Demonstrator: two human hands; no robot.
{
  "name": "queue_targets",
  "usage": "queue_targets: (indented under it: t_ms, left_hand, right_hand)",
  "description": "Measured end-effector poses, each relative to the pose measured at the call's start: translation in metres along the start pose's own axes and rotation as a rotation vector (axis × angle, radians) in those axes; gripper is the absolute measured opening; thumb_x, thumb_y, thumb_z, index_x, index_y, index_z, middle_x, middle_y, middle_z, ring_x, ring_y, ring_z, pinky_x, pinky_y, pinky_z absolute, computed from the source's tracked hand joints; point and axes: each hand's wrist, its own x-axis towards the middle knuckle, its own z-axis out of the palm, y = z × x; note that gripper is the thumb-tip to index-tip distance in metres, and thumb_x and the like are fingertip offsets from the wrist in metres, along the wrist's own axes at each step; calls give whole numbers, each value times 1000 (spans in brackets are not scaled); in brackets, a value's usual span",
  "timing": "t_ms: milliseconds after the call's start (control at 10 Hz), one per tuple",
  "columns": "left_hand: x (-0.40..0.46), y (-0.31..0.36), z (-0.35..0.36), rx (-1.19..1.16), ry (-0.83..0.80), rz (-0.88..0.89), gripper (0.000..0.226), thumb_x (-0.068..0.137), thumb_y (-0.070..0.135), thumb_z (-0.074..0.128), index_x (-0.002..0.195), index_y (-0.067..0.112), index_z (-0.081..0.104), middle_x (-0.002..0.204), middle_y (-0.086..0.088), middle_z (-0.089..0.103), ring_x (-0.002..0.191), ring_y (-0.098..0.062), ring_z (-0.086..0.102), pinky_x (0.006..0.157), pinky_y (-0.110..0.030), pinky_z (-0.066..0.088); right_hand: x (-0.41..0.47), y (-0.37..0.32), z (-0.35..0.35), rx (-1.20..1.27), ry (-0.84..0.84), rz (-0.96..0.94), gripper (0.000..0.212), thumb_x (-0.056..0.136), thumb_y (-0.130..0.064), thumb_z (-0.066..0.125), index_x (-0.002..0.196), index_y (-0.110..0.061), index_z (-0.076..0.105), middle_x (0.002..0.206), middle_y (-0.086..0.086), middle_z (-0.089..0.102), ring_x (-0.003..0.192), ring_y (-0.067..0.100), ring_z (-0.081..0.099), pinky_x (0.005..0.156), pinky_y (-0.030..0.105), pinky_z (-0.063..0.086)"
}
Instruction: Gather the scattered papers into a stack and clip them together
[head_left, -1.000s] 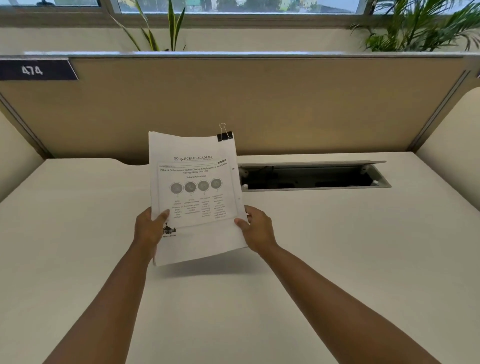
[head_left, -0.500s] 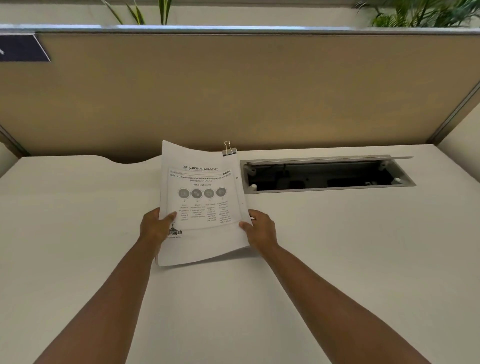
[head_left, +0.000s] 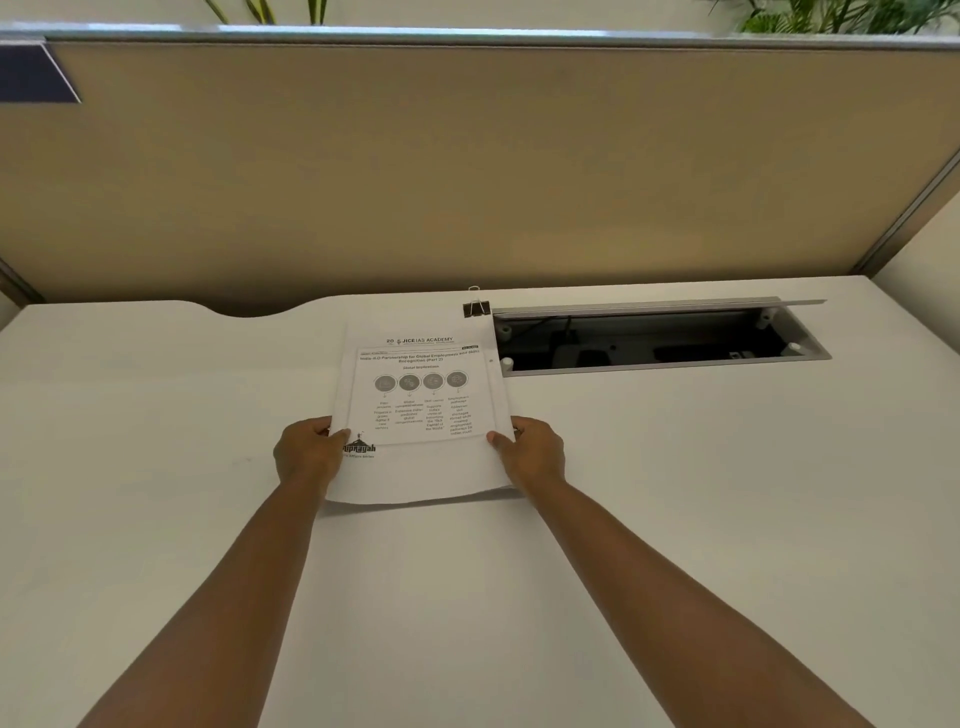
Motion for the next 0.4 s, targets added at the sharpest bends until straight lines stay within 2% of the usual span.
queue_targets:
  t_ms: [100,200,300,400]
  left_hand:
    - [-1,1,0,25,26,-13,31,85,10,55,56,21,48,59,1,48,80,-25,45,74,-27,34]
    - [-3,2,2,81,35,-18,21,86,8,51,95,4,70,99,-13,69,105,-35,56,92,-33,42]
    - [-12,7,-1,118,45,-29,39,87,7,49,125,1,57,135,-16,54,128,-33,45,105,-34,35]
    - [-16,8,-5,159,64,0,44,86,8,49,130,2,52,140,-15,49,132,-31,42,107,-35,33]
  right_hand:
    - [-5,-3,2,-128,30,-22,32,90,-28,54,115,-9,62,117,12,65,110,29,58,90,34,46]
    - [-5,-4,2,-204,10,-13,35,90,-30,54,114,-6,61,119,14,61,111,30,57,88,32,45]
    - [-10,-9,-5,-253,-33,9,36,90,-30,54,113,-3,60,122,13,60,113,28,56,87,30,45]
    - [-13,-11,-10,-275,-27,20,40,90,-31,54,122,-6,56,129,11,57,121,28,52,93,33,44]
